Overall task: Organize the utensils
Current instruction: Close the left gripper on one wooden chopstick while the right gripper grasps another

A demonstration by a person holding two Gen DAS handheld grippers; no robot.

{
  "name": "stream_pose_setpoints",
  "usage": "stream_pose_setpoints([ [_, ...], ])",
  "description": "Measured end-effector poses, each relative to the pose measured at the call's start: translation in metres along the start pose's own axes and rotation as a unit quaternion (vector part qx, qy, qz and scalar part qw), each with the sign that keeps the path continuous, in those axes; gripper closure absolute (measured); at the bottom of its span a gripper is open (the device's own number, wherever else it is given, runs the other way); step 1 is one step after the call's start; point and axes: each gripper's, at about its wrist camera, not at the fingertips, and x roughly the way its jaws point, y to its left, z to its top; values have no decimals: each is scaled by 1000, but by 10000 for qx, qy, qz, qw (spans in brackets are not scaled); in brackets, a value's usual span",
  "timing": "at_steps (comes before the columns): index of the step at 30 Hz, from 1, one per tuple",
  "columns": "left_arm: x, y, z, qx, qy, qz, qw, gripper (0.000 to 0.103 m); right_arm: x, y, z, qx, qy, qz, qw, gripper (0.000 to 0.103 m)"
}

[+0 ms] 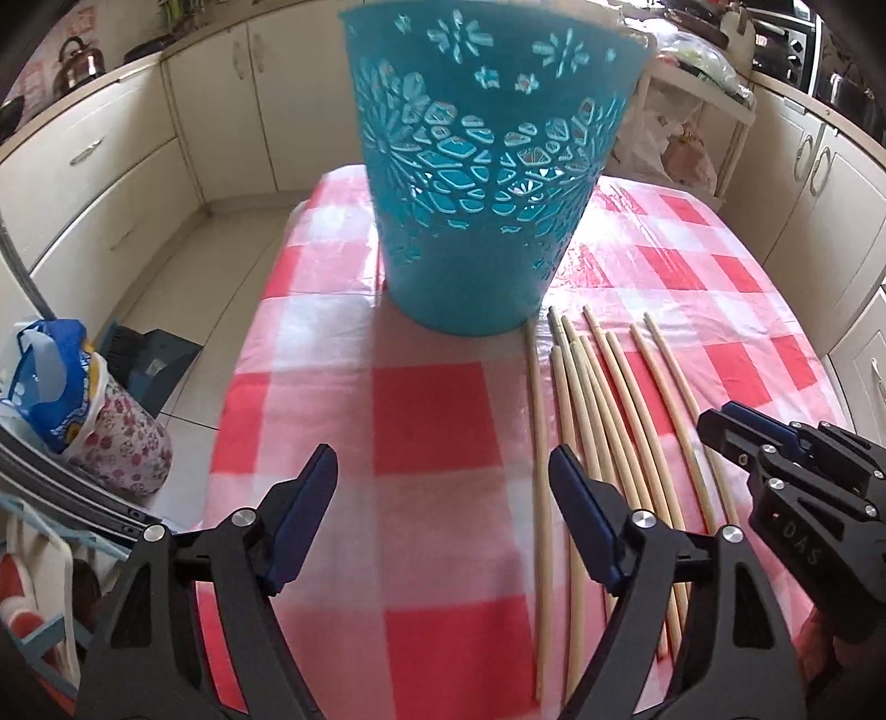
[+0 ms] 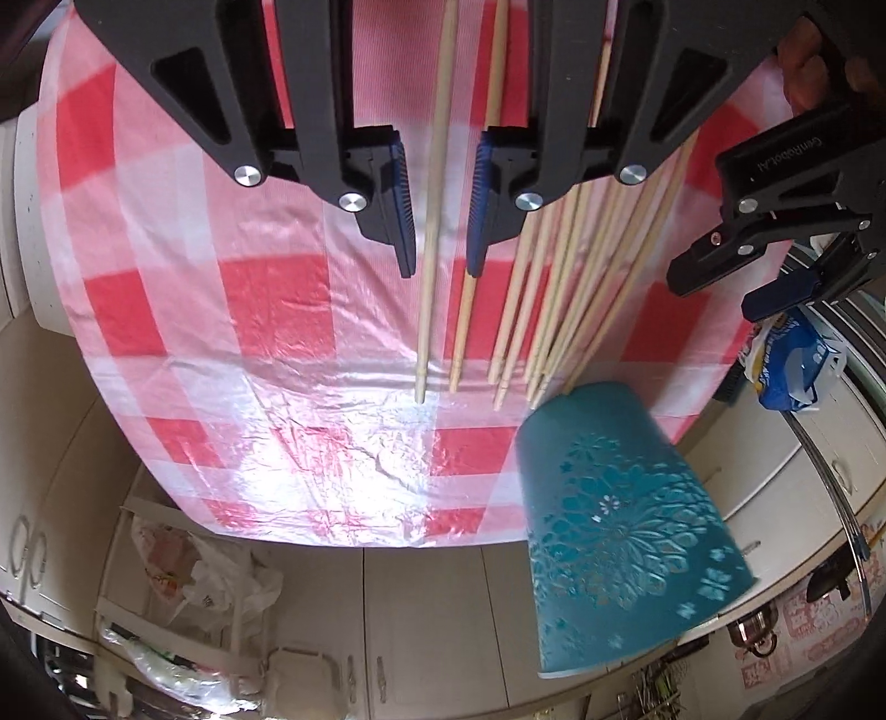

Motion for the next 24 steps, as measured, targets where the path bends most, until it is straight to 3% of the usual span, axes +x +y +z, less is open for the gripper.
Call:
stream_pose_setpoints([
  [4,11,-3,7,89,28,9,10000,30,11,-4,7,-23,78,-11,10000,86],
  [10,27,-11,11,226,130,-70,9996,39,16,-6,10,-74,89,-57,9999,96],
  [14,29,-18,11,444,79,8,9990,49,15,-6,10,-153,105,-78,9998,96],
  [22,36,-23,23,574,163,57,9982,49,23,-5,19,-396,218,-108,9989,94],
  [24,38,-26,25,694,161,-46,9974,56,23,-5,19,-430,193,-83,9989,96],
])
